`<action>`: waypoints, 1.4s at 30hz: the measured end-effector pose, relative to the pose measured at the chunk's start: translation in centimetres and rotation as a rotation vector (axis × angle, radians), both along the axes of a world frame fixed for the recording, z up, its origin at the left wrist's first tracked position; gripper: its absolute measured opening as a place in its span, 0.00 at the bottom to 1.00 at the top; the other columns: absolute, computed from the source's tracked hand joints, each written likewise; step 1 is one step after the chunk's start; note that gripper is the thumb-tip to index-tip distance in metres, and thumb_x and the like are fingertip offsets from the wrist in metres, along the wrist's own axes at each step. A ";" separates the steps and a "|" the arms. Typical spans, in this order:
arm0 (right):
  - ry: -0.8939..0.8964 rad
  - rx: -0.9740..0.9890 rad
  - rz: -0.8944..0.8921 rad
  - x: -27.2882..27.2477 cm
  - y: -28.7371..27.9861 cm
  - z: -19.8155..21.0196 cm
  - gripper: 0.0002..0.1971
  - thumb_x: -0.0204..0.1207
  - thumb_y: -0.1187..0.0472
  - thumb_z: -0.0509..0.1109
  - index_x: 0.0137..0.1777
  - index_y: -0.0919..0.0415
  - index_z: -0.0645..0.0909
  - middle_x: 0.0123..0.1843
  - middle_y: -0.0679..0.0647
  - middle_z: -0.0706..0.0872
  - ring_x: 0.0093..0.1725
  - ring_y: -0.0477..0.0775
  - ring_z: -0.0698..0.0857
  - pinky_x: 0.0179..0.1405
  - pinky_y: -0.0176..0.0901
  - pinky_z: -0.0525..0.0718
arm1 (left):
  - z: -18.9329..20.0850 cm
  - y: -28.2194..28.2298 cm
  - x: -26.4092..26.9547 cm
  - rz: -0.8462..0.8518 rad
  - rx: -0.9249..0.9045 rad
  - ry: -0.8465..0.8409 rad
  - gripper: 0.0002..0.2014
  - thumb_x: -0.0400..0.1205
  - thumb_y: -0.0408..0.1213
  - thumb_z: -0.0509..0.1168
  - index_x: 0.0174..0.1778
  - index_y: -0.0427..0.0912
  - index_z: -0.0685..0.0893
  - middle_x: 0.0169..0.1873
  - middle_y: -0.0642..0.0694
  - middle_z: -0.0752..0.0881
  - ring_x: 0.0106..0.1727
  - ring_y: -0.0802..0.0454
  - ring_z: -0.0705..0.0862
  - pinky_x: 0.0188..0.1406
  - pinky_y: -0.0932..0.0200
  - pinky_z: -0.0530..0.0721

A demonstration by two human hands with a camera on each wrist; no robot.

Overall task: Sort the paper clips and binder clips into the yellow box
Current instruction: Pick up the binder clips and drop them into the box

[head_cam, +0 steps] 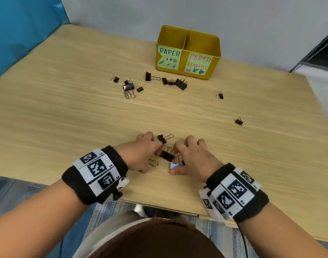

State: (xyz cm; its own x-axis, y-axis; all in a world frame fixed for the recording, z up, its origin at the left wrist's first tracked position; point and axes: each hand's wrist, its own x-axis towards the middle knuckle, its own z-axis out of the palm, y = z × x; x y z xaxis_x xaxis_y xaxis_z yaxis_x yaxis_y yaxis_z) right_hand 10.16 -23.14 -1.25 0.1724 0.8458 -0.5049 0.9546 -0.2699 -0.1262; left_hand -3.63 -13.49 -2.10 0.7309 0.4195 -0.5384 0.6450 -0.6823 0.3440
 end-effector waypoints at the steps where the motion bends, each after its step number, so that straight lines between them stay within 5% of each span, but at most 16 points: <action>1: 0.028 0.021 -0.002 0.2 0.2 -0.1 0.27 0.73 0.43 0.69 0.69 0.53 0.69 0.68 0.57 0.69 0.69 0.62 0.67 0.68 0.52 0.74 | -0.1 0.2 0.2 -0.001 0.010 -0.019 0.21 0.72 0.28 0.69 0.60 0.45 0.76 0.61 0.44 0.69 0.65 0.47 0.69 0.58 0.58 0.77; 11: 0.125 0.169 -0.048 4.4 4.2 -1.7 0.03 0.79 0.57 0.61 0.48 0.52 0.76 0.51 0.49 0.73 0.59 0.56 0.71 0.64 0.47 0.72 | 0.1 3.6 3.9 0.035 0.088 -0.115 0.15 0.72 0.30 0.72 0.53 0.44 0.85 0.55 0.48 0.74 0.58 0.48 0.79 0.58 0.57 0.82; 16: 0.408 0.290 -0.358 8.1 6.7 -0.2 0.10 0.79 0.57 0.66 0.52 0.61 0.86 0.46 0.52 0.84 0.47 0.51 0.80 0.49 0.42 0.78 | 2.3 6.6 5.5 0.041 0.016 -0.089 0.13 0.71 0.36 0.75 0.51 0.46 0.87 0.37 0.56 0.79 0.37 0.59 0.77 0.29 0.66 0.73; 21: 0.547 0.462 -0.481 10.5 9.7 2.4 0.17 0.79 0.50 0.65 0.31 0.55 0.83 0.38 0.49 0.85 0.39 0.49 0.80 0.45 0.46 0.80 | 4.9 10.6 6.7 0.033 0.016 -0.097 0.13 0.71 0.38 0.75 0.51 0.45 0.87 0.33 0.58 0.78 0.34 0.63 0.74 0.31 0.67 0.72; 24: 0.374 0.319 -0.341 11.5 10.7 3.2 0.20 0.80 0.44 0.61 0.45 0.58 0.86 0.52 0.57 0.87 0.49 0.56 0.83 0.55 0.51 0.82 | 6.2 12.9 7.3 0.057 -0.017 -0.125 0.14 0.71 0.39 0.75 0.52 0.42 0.87 0.31 0.59 0.80 0.33 0.63 0.76 0.33 0.66 0.74; 26: 0.174 0.060 -0.159 11.2 10.6 2.5 0.24 0.77 0.41 0.62 0.63 0.58 0.79 0.60 0.56 0.84 0.56 0.55 0.81 0.58 0.48 0.79 | 6.7 14.1 7.7 0.062 -0.028 -0.134 0.15 0.71 0.40 0.76 0.52 0.42 0.87 0.32 0.58 0.80 0.33 0.63 0.76 0.35 0.65 0.75; 28: 0.071 -0.088 -0.058 10.2 10.4 1.5 0.29 0.73 0.40 0.67 0.70 0.55 0.71 0.64 0.56 0.81 0.62 0.57 0.80 0.60 0.49 0.79 | 6.8 14.8 8.3 0.066 -0.041 -0.136 0.15 0.71 0.39 0.76 0.52 0.42 0.87 0.31 0.57 0.81 0.32 0.62 0.77 0.36 0.65 0.76; 34: 0.024 0.002 0.114 9.4 11.7 0.0 0.16 0.75 0.51 0.68 0.58 0.59 0.76 0.54 0.58 0.84 0.52 0.59 0.82 0.46 0.46 0.79 | 7.1 15.9 11.5 0.024 0.005 -0.195 0.14 0.70 0.40 0.76 0.50 0.40 0.87 0.31 0.58 0.79 0.32 0.62 0.75 0.29 0.66 0.71; 38: 0.397 0.454 -0.298 13.5 15.3 5.0 0.11 0.76 0.50 0.68 0.51 0.56 0.76 0.41 0.50 0.81 0.38 0.51 0.81 0.36 0.45 0.82 | 9.2 17.8 14.6 0.133 0.069 -0.445 0.14 0.72 0.39 0.75 0.52 0.41 0.87 0.35 0.54 0.82 0.38 0.55 0.79 0.41 0.62 0.75; 42: 0.635 1.085 -0.734 17.9 21.0 9.1 0.10 0.74 0.48 0.68 0.43 0.52 0.74 0.39 0.49 0.81 0.45 0.57 0.85 0.34 0.51 0.87 | 10.6 19.4 19.2 0.318 0.158 -0.723 0.17 0.73 0.41 0.74 0.56 0.41 0.86 0.49 0.45 0.87 0.48 0.54 0.80 0.48 0.64 0.73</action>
State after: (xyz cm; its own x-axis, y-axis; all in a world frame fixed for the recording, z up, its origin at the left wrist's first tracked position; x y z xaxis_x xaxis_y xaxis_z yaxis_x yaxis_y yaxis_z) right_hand 28.08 -2.16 7.89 0.7210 0.6747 0.1579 0.3535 -0.1622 -0.9213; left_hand 15.53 5.93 8.46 0.7087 0.6976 0.1058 0.4708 -0.5792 0.6655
